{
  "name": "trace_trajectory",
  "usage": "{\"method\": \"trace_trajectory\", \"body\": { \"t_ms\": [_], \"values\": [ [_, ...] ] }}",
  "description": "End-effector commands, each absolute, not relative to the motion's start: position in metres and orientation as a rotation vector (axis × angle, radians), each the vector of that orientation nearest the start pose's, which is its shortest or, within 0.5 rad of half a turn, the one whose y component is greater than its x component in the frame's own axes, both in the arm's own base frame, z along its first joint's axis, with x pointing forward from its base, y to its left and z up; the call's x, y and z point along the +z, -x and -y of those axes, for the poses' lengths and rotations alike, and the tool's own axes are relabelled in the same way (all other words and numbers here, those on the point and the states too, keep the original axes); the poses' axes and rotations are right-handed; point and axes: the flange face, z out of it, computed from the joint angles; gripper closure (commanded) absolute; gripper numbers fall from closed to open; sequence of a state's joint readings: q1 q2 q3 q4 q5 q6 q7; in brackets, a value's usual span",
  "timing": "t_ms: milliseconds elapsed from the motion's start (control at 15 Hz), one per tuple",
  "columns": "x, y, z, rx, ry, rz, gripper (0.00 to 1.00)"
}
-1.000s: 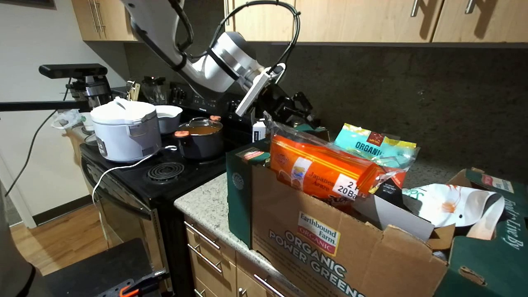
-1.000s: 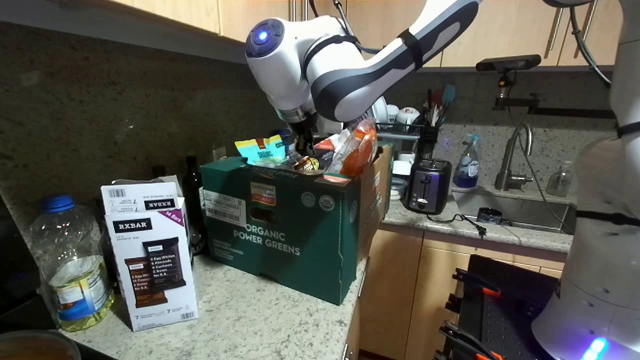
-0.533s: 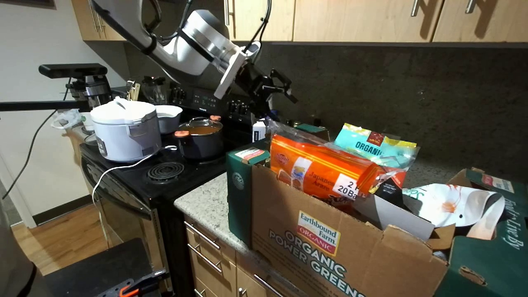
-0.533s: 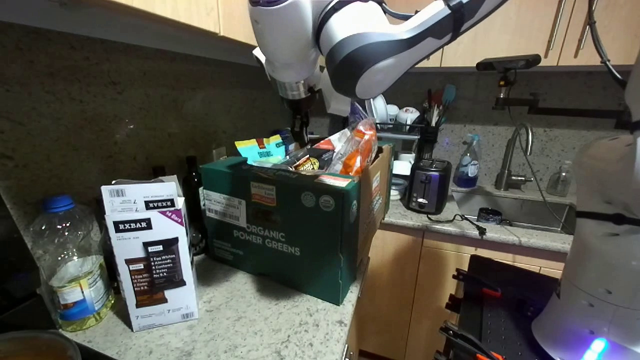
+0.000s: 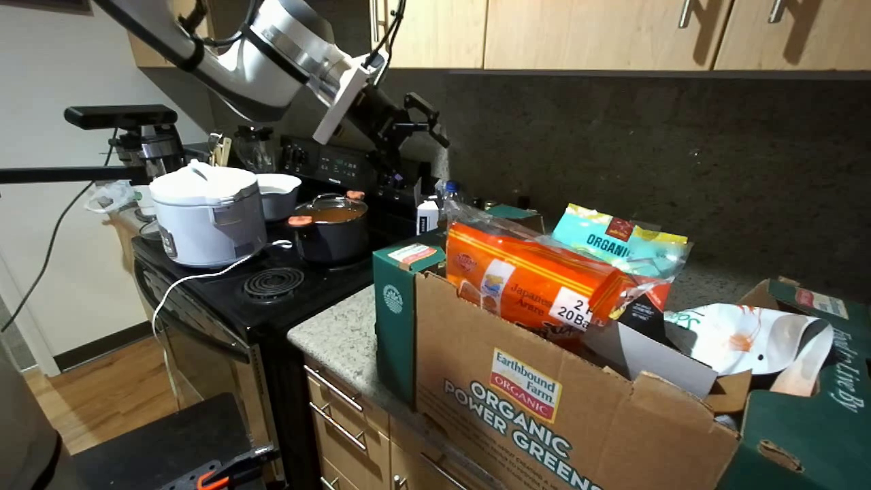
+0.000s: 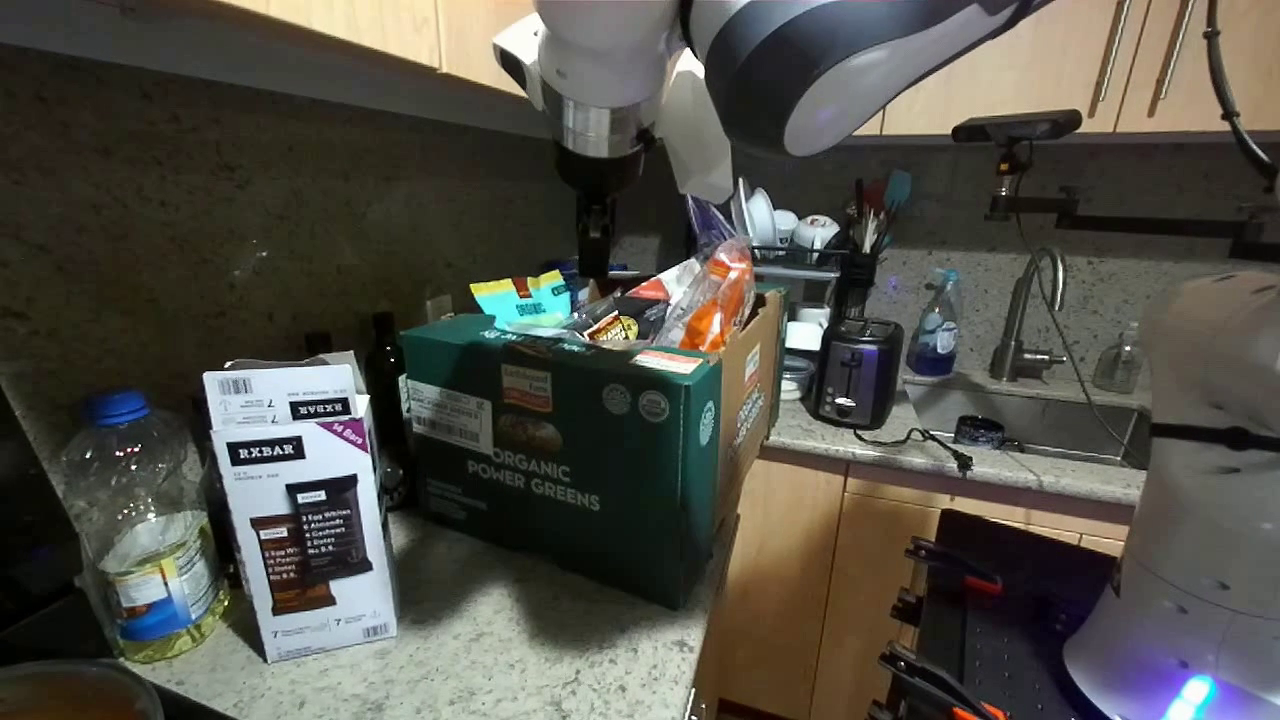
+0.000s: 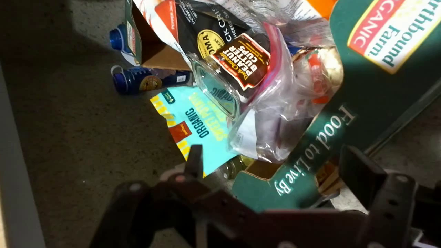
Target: Put the tub of peanut butter cups in the box
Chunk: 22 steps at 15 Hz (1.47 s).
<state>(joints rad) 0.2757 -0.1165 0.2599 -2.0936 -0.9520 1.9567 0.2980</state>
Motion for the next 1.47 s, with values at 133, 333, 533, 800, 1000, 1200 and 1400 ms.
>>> {"method": "trace_trajectory", "body": {
  "t_ms": [133, 333, 533, 800, 1000, 1200, 1400],
  "values": [
    [0.512, -0.446, -0.237, 0.375, -2.262, -0.820, 0.00],
    [0.519, -0.433, -0.243, 0.316, -2.359, -0.818, 0.00],
    [0.521, -0.423, -0.246, 0.241, -2.443, -0.762, 0.00],
    [0.521, -0.412, -0.240, 0.100, -2.466, -0.614, 0.00],
    [0.519, -0.403, -0.237, 0.033, -2.457, -0.481, 0.00],
    [0.517, -0.396, -0.240, -0.006, -2.454, -0.423, 0.00],
    [0.513, -0.398, -0.240, 0.010, -2.440, -0.466, 0.00]
  ]
}}
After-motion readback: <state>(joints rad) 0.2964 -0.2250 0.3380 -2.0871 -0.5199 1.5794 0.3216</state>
